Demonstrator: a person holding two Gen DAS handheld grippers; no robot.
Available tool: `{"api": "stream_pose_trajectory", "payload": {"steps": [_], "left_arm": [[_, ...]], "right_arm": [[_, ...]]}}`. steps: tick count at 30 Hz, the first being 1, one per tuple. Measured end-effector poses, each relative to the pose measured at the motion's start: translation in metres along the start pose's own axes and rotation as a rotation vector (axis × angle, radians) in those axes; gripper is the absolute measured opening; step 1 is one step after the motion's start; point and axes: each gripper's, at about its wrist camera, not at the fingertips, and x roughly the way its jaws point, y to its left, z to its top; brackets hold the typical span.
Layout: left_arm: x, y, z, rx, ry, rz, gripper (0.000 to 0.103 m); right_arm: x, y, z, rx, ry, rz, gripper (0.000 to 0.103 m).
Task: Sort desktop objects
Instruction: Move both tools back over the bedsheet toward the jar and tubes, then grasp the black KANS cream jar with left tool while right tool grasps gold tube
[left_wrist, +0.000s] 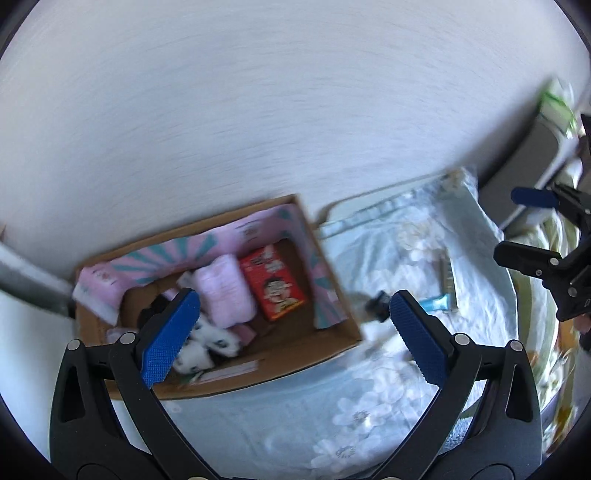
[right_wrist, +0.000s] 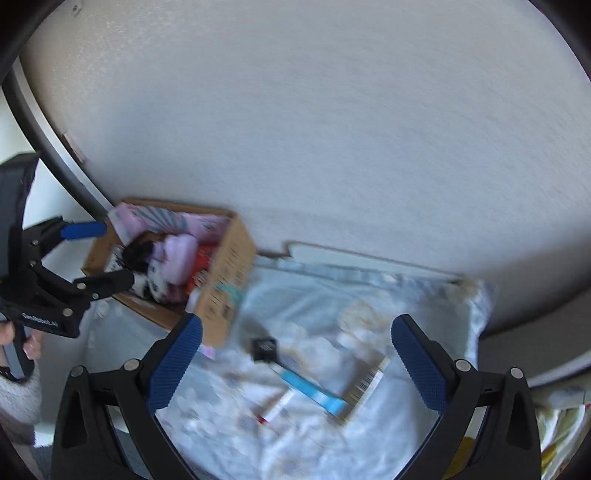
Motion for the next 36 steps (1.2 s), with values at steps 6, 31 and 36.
{"api": "stream_pose_trajectory", "payload": {"steps": [6,31,36], "left_arm": [[0.025,-0.08,-0.006,0.23,0.016,0.087,0.103],[0.17,-0.14,-0.032,0.636,0.361,0.161,0.071],[0.174,-0.136,-0.028,0.573,0.382,0.097,0.053]], "right_arm": [[0.001,-0.032,-0.032,0.003,0.032,-0.041,0.102],[0.123,-0.092,-0.085,0.131,0.258,-0.069,0.093],[0.133,-0.087,-0.084,0.09,0.285,-0.101,0.07]]}}
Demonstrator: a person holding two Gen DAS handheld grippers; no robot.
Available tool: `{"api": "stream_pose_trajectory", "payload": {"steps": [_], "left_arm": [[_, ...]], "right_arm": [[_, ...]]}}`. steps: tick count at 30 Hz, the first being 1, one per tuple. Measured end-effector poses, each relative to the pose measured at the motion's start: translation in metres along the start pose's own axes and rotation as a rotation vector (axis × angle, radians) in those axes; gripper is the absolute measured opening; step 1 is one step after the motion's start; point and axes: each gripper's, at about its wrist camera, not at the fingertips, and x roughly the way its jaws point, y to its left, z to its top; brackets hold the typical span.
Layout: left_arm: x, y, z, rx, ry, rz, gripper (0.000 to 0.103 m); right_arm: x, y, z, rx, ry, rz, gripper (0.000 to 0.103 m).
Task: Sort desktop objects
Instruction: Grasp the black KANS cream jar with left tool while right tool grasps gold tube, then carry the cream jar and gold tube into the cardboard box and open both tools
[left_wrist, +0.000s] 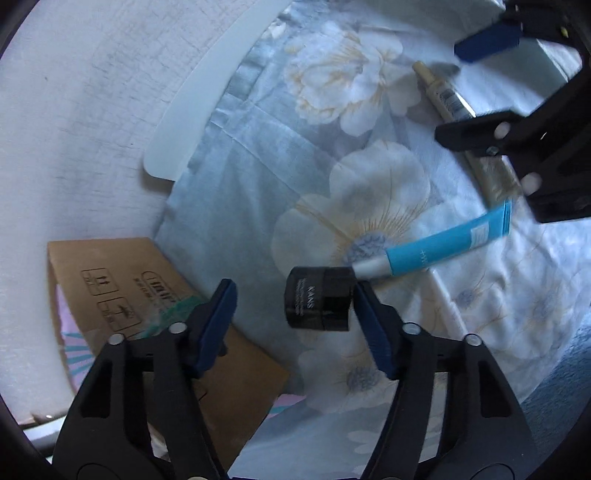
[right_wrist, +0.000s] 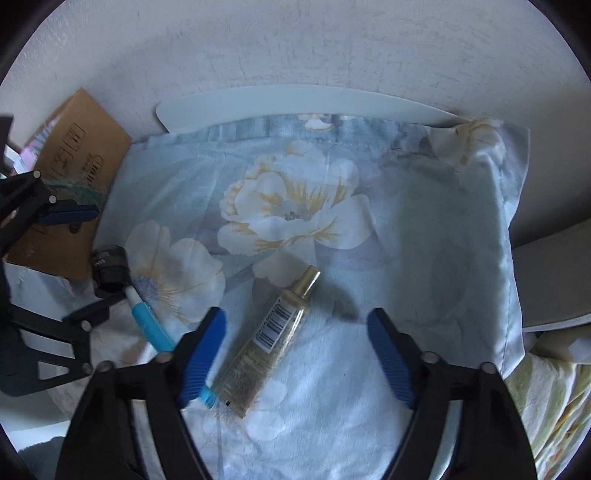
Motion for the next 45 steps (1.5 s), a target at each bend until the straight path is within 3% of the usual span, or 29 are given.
{"api": "stream_pose_trajectory", "payload": {"steps": [3,6,10,15,24,33,36,37,41,45], "left_arm": [[0.002,0.001,0.0,-0.017,0.009,-0.046,0.039],[0.001,-0.001,-0.001,-0.011,-0.003,-0.047,0.033],[-0.003,0.001,-0.003,-0.045,-0.013,-0.079,0.031],[-0.014,0.002,-0.008,-0.068,-0.036,-0.096,0.028],[-0.039,0.01,-0.024,-0.115,-0.077,-0.14,0.028],[-0.083,0.037,-0.045,-0.206,-0.129,-0.161,0.028],[-0.095,0.063,-0.042,-0.229,-0.157,-0.184,0.028],[-0.1,0.07,-0.042,-0.237,-0.17,-0.187,0.028],[-0.115,0.076,-0.028,-0.282,-0.215,-0.197,0.028],[-0.126,0.098,-0.041,-0.328,-0.261,-0.191,0.028]], "right_arm": [[0.004,0.004,-0.001,-0.008,0.02,-0.001,0.06],[0.004,0.008,-0.002,-0.03,0.019,-0.03,0.053],[-0.001,0.009,-0.004,-0.05,0.014,-0.057,0.031],[-0.007,0.001,-0.009,-0.01,0.024,-0.013,0.019],[-0.031,-0.02,-0.021,0.098,0.018,0.101,0.018],[-0.082,-0.018,-0.026,0.095,-0.024,0.104,0.018],[-0.098,-0.015,-0.018,0.068,-0.047,0.088,0.018],[-0.102,-0.003,-0.002,0.062,-0.052,0.082,0.018],[-0.11,0.012,0.013,0.051,-0.079,0.085,0.018],[-0.12,0.033,0.029,0.009,-0.102,0.082,0.018]]}}
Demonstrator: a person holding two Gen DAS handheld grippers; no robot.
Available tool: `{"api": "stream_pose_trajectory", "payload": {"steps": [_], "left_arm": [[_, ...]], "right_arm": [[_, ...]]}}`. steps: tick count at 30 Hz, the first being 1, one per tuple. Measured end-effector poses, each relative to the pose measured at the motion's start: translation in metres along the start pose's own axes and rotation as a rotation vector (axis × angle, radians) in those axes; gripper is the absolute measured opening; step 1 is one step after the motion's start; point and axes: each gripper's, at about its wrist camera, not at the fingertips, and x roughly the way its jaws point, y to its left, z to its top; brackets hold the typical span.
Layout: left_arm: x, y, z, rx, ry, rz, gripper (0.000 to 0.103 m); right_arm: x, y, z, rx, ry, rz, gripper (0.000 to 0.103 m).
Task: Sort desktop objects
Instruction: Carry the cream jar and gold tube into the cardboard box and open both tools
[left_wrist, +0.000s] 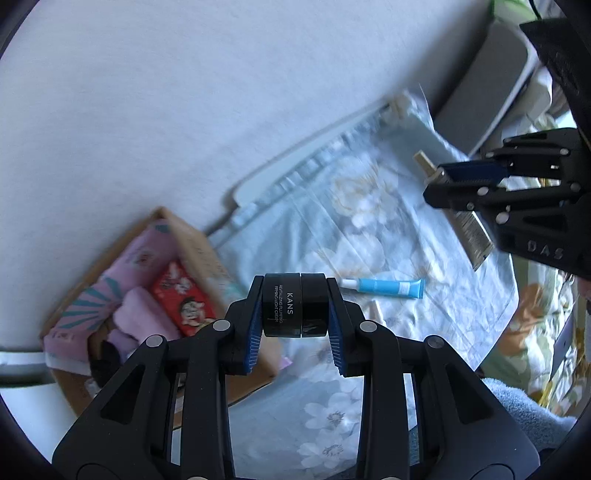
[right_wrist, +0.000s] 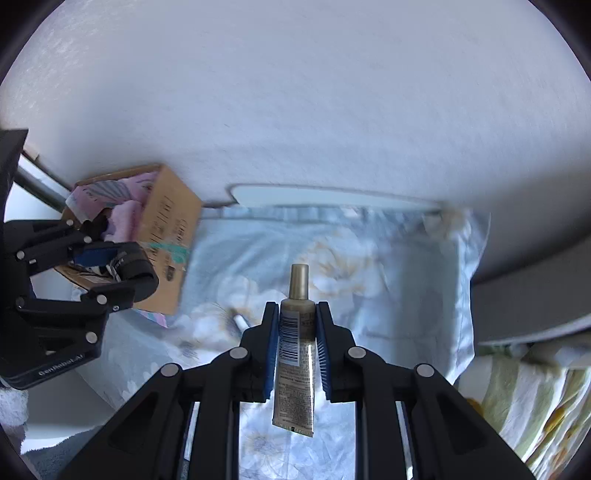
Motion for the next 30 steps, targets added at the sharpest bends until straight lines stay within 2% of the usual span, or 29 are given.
{"api": "stream_pose_trajectory", "payload": {"steps": [9,18,23,30], "left_arm": [[-0.042,0.074,-0.024,-0.132,-0.08,0.068,0.028],[-0.054,0.166,-0.076,-0.326,-0.094,0.173,0.028],[-0.045,0.211,-0.11,-0.449,-0.088,0.17,0.028],[-0.029,0.239,-0.142,-0.536,-0.078,0.14,0.028]], "right_arm": [[-0.009,0.071,0.045,-0.131,-0.038,0.044,0.018],[0.017,0.169,0.081,-0.325,-0.027,0.086,0.018],[0.047,0.222,0.09,-0.414,0.015,0.096,0.018],[0.09,0.275,0.091,-0.502,0.093,0.093,0.018]]}}
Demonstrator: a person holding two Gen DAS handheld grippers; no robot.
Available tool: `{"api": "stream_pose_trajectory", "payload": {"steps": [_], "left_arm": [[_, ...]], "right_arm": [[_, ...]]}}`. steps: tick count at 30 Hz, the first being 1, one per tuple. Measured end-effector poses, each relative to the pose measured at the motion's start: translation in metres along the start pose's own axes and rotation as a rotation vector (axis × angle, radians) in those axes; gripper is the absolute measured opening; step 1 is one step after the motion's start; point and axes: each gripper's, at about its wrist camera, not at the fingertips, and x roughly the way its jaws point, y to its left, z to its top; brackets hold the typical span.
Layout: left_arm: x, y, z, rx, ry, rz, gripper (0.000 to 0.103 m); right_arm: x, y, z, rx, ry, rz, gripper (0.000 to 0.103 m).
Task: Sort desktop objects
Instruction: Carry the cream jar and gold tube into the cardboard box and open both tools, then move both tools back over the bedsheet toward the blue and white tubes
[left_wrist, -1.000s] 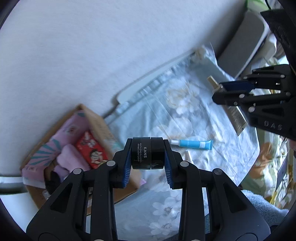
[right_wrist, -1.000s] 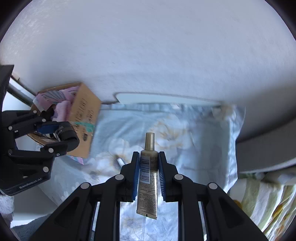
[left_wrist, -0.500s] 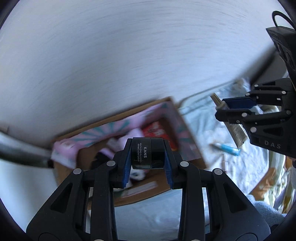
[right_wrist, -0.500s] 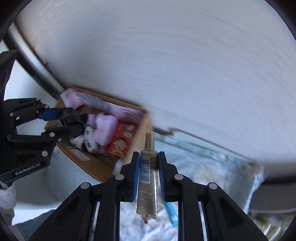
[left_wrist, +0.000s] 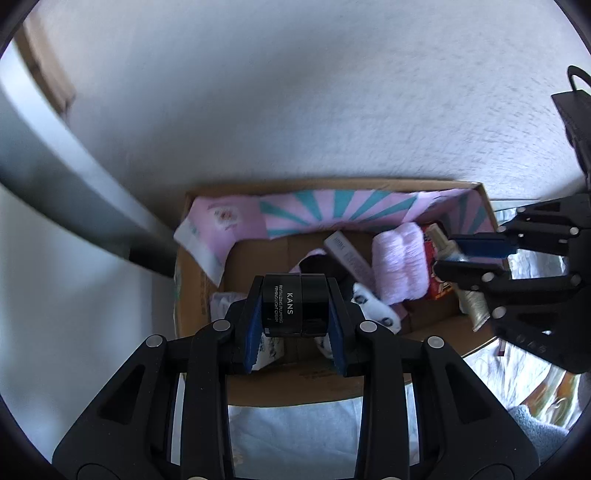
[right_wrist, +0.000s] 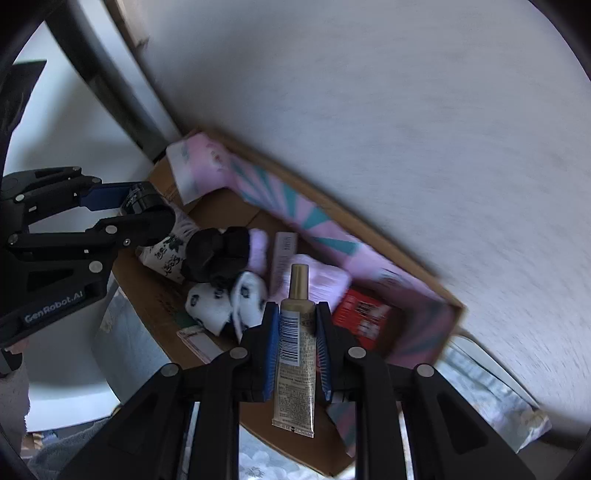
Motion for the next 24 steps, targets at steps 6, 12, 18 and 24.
{"api": "stream_pose_trajectory", "payload": {"steps": [6,12,18,24], "left_arm": [[0.018,0.005,-0.004,-0.003,0.027,-0.016,0.028],[0.015,-0.004,-0.001,0.02,-0.025,0.023,0.071],[-0.002,-0.002,0.003,-0.023,-0.047,-0.058,0.103],[-0.017,0.004,0.003,-0.08,-0.068,-0.088,0.103]], "right_arm": [[0.019,0.017,0.014,-0.027,0.03,0.029,0.018],[0.031,0.022,0.014,-0.042,0.075,0.009,0.021],[0.023,0.02,0.003,-0.061,0.026,-0.036,0.103],[0.002,0.008,-0.003,-0.018,-0.018,-0.027,0.103]]}}
